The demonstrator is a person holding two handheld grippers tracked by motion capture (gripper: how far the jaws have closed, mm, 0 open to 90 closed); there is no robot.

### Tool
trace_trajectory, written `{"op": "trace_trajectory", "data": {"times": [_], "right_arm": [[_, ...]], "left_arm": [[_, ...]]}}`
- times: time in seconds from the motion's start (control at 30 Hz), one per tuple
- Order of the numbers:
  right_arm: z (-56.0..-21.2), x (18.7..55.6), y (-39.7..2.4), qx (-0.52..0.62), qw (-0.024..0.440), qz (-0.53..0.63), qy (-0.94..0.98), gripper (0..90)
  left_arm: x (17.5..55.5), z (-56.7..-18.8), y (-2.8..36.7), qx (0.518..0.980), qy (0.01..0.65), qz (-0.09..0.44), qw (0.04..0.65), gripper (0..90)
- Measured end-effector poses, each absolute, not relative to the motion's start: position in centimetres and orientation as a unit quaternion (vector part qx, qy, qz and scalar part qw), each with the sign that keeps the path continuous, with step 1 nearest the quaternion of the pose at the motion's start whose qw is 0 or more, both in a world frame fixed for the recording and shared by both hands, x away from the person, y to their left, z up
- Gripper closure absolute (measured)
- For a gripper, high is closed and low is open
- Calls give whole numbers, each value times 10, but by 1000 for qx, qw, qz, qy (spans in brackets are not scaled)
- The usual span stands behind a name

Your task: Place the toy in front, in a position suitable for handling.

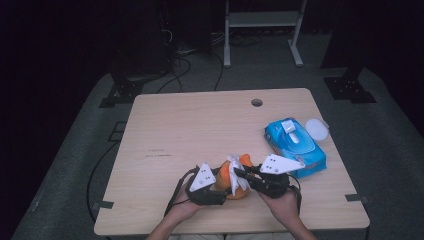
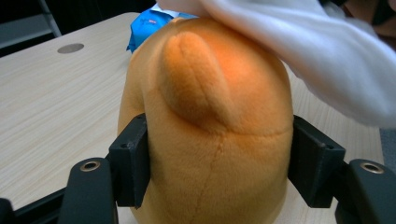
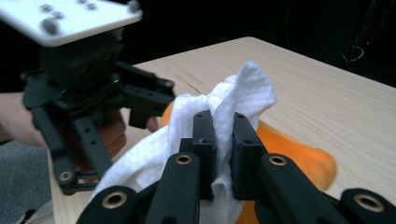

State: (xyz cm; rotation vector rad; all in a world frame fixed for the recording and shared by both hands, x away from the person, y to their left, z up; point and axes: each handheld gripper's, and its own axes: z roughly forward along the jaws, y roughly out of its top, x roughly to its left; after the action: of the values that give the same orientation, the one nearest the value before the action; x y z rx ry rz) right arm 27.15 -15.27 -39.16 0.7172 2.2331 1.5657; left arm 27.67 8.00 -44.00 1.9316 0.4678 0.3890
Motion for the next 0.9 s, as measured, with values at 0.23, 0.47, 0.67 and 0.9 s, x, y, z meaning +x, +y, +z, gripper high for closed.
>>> {"op": "trace_trajectory", "data": {"times": [0.23, 0.47, 0.67, 0.9], "right_arm": [[-397, 285, -175, 291, 155, 537, 777, 818], [-396, 277, -173, 275, 167, 525, 788, 820], [-386, 264, -157, 236, 160, 542, 791, 820], [-387, 274, -165, 252, 155, 534, 792, 821]], "left_arm": [[274, -441, 75, 814, 175, 164, 529, 270], [276, -442, 76, 812, 184, 156, 532, 172], [265, -437, 73, 817, 132, 211, 519, 342], [261, -439, 71, 822, 107, 218, 515, 348]]}}
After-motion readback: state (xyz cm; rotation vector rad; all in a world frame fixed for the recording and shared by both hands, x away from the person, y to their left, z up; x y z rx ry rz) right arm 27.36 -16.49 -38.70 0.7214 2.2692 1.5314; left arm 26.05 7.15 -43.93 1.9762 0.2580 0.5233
